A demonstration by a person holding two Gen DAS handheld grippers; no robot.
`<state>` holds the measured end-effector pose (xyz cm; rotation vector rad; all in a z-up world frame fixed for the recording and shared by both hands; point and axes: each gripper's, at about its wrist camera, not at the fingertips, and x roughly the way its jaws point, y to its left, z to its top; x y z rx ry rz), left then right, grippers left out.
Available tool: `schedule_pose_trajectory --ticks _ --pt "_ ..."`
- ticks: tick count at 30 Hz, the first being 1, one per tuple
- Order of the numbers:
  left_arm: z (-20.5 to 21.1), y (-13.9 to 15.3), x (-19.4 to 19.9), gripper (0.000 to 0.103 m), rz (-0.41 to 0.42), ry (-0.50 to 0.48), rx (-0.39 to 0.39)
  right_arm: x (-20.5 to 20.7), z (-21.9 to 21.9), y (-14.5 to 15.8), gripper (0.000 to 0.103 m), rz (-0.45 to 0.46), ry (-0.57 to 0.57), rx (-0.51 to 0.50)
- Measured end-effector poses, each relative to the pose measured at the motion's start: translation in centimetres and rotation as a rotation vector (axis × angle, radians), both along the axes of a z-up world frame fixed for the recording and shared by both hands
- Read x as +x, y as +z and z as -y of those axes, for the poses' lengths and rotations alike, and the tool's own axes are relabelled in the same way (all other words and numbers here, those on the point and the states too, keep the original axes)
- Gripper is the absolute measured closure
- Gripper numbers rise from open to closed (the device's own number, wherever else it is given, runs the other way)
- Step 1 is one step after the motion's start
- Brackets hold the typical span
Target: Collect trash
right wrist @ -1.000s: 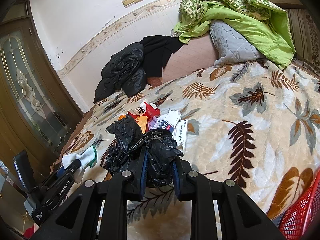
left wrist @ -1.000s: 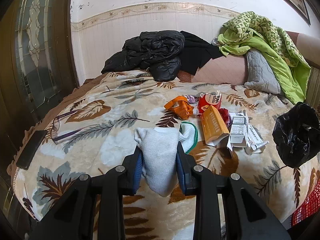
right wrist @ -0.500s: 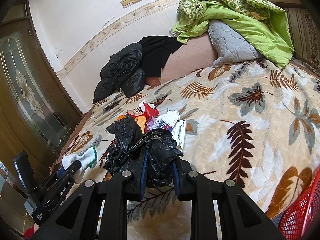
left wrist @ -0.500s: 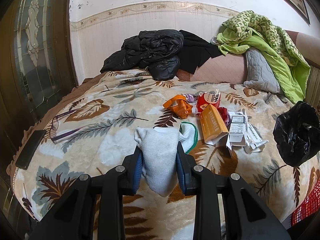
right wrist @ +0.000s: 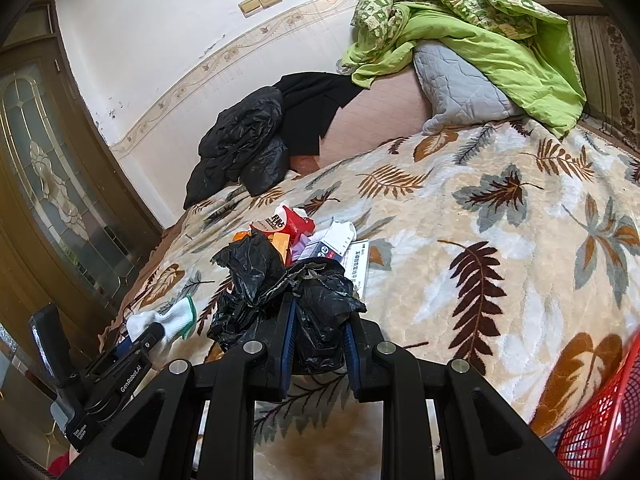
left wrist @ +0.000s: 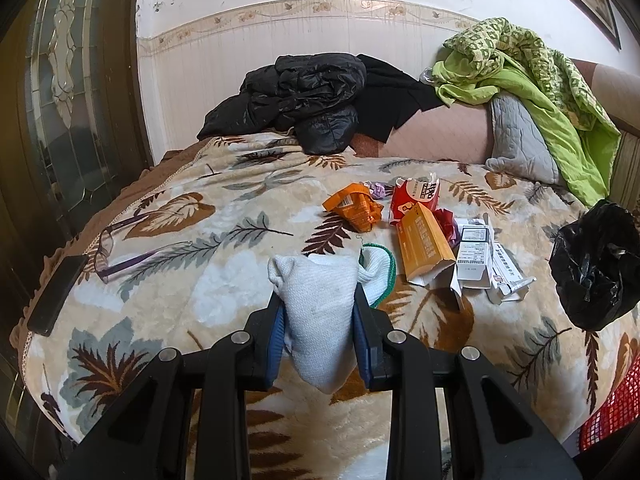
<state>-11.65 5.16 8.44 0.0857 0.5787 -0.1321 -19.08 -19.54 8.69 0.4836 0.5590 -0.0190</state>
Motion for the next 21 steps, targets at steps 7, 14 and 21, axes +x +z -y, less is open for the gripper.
schedule_pose_trajectory --ticks 7,14,21 --pt "-0.01 -0.02 0.01 0.074 -0.001 0.001 -0.001 0.0 0.02 0.0 0.08 -0.001 0.0 0.0" --pt "-0.05 -0.01 0.08 0.074 -0.001 0.0 -0.001 -0.03 0.05 0.03 0.08 0.0 -0.001 0.001" --pt "-0.01 -0.06 0.08 0.074 -0.003 0.001 -0.002 -0.02 0.06 0.03 0.08 -0.001 -0.001 0.0"
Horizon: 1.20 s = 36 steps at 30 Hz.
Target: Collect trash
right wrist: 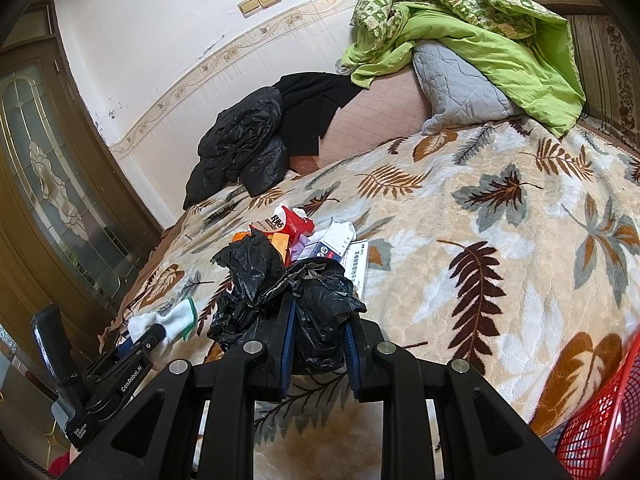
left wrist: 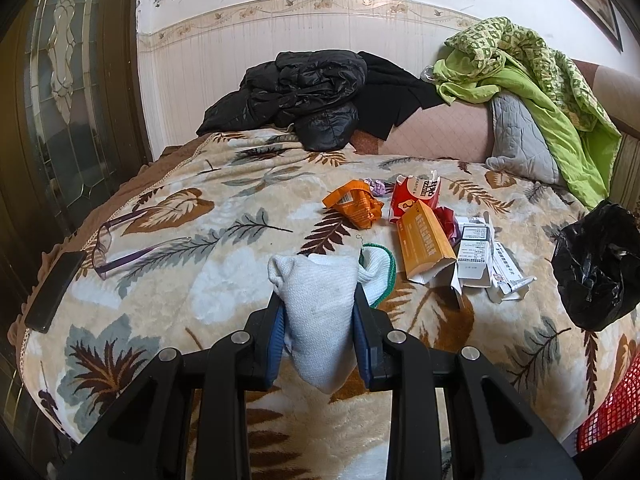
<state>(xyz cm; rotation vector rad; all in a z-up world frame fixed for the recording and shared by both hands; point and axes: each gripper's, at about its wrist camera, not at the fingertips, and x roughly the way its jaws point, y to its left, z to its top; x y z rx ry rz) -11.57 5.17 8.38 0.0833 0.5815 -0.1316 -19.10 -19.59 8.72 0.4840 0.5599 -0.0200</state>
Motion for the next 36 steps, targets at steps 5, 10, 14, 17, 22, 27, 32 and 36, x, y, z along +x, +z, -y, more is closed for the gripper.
schedule_pose_trajectory --ticks 5,10,14,17,22,27,32,36 --pt "-0.1 0.1 0.1 0.074 -0.001 0.0 -0.001 0.0 0.0 0.0 0.08 0.001 -0.001 0.0" --pt "-0.2 0.1 0.1 0.074 -0.001 0.0 -0.001 0.0 0.0 0.0 0.08 0.001 -0.001 0.001" --pt "-0.2 0.1 0.1 0.074 -0.001 0.0 -0.001 0.0 0.0 0.1 0.08 0.001 -0.001 0.001" --pt "-0.2 0.1 0.2 0.074 -0.002 0.001 -0.002 0.0 0.0 0.1 0.08 0.0 -0.001 0.001" --pt "-0.2 0.1 0.2 0.074 -0.003 0.0 -0.002 0.0 0.0 0.1 0.08 0.0 -0.002 0.001" --pt "-0.2 0.1 0.1 0.074 -0.004 -0.005 -0.009 0.0 0.0 0.1 0.08 0.0 -0.003 0.001" --pt "1.2 0.1 -1.1 0.074 0.002 -0.087 -0.06 -1.0 2.1 0.1 0.08 0.002 -0.043 0.042" --pt "4.3 0.7 -2.9 0.074 -0.006 -0.215 -0.077 -3.8 4.8 1.1 0.08 0.025 -0.106 0.046"
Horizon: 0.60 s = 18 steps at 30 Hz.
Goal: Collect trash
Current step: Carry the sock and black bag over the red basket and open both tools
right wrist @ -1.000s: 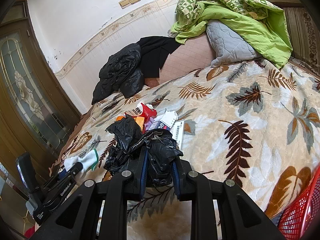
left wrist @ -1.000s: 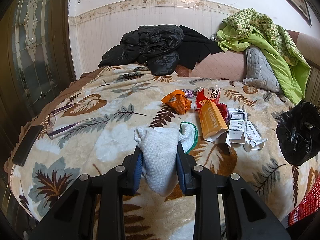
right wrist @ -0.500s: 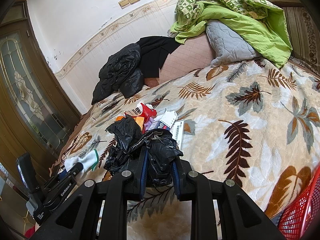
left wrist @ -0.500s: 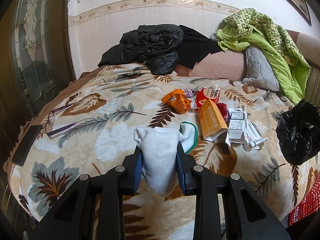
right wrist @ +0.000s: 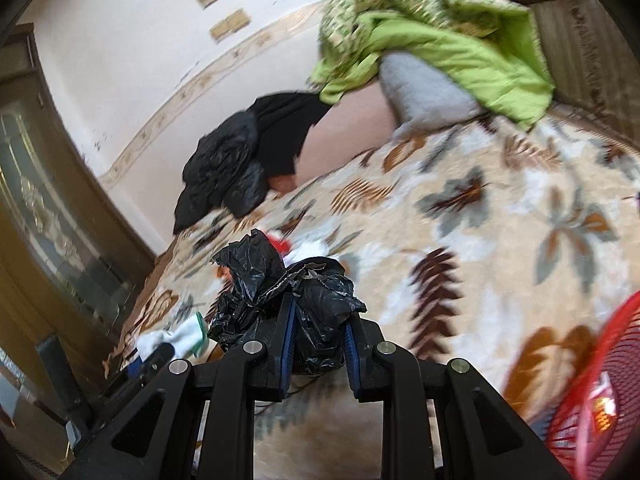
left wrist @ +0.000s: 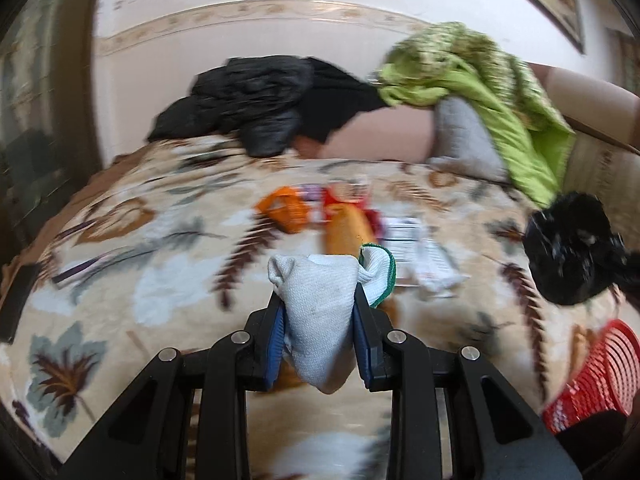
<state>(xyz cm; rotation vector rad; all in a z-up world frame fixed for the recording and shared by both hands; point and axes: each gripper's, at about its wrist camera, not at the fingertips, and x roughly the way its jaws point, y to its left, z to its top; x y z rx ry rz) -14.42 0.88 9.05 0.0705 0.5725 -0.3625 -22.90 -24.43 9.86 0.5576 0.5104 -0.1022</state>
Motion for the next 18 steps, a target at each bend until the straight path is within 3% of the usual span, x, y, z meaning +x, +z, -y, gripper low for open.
schedule_pose_trajectory --ticks 5,11,18 --pt "5.6 2.0 -2.8 0.074 -0.011 -0.215 -0.04 -5.8 4.7 1.5 0.08 0.003 -0.133 -0.029" --pt "14.5 4.0 -7.6 0.074 -0.069 -0.512 -0.064 -14.2 10.3 1.7 0.08 -0.06 -0.332 -0.059" --pt "25.1 3.1 -12.5 0.074 -0.263 -0.784 -0.083 -21.4 14.5 0.4 0.079 -0.14 -0.517 -0.083"
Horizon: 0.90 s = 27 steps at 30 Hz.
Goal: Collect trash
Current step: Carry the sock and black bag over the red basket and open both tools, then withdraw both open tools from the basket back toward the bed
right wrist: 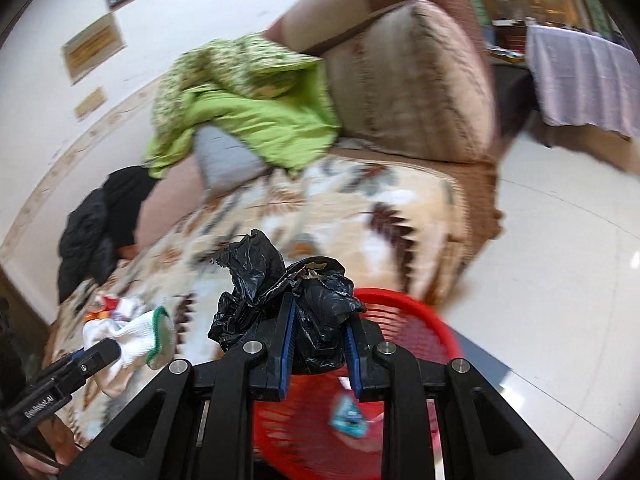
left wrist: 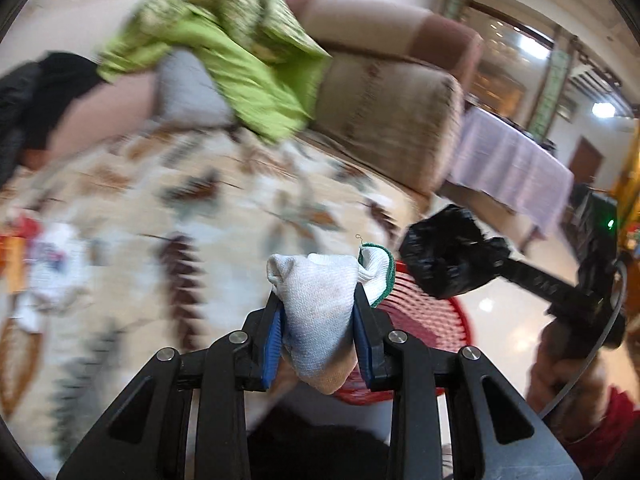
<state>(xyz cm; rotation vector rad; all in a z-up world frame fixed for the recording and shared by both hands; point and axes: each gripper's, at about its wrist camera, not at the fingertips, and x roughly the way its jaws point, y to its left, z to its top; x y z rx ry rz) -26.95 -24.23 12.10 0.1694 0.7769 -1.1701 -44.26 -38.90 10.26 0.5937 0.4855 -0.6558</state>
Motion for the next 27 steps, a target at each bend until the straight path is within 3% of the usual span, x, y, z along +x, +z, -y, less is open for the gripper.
schedule_pose_trajectory --ticks 3,4,6,8,12,19,27 --pt "3.2 -0.9 -1.1 0.072 -0.032 -0.059 0.03 -1.3 1.0 -0.9 0.076 -0.035 -0.047 0.009" --pt "3.9 -1.2 -1.2 0.065 -0.039 -0.07 0.038 -1.5 1.2 -1.1 0.074 -0.045 -0.054 0.012" --pt "5.4 -1.8 -2.0 0.055 -0.073 -0.099 0.052 -1.8 1.5 -1.3 0.052 -0.057 -0.063 0.015" --pt "6.2 -2.1 -2.5 0.049 -0.088 -0.108 0.062 -2.1 1.9 -1.3 0.042 -0.067 -0.086 0.001" --pt "5.9 -2.2 -1.4 0.044 -0.09 -0.089 0.06 -2.5 2.0 -0.8 0.04 -0.059 -0.098 -0.018" --pt "-0.7 -1.6 2.1 0.039 -0.047 0.022 0.055 0.0 0.8 -0.5 0.035 -0.015 -0.021 0.015" --pt "-8.3 -2.1 6.1 0.038 -0.013 0.181 0.07 6.6 -3.5 -0.6 0.034 -0.029 0.16 0.029"
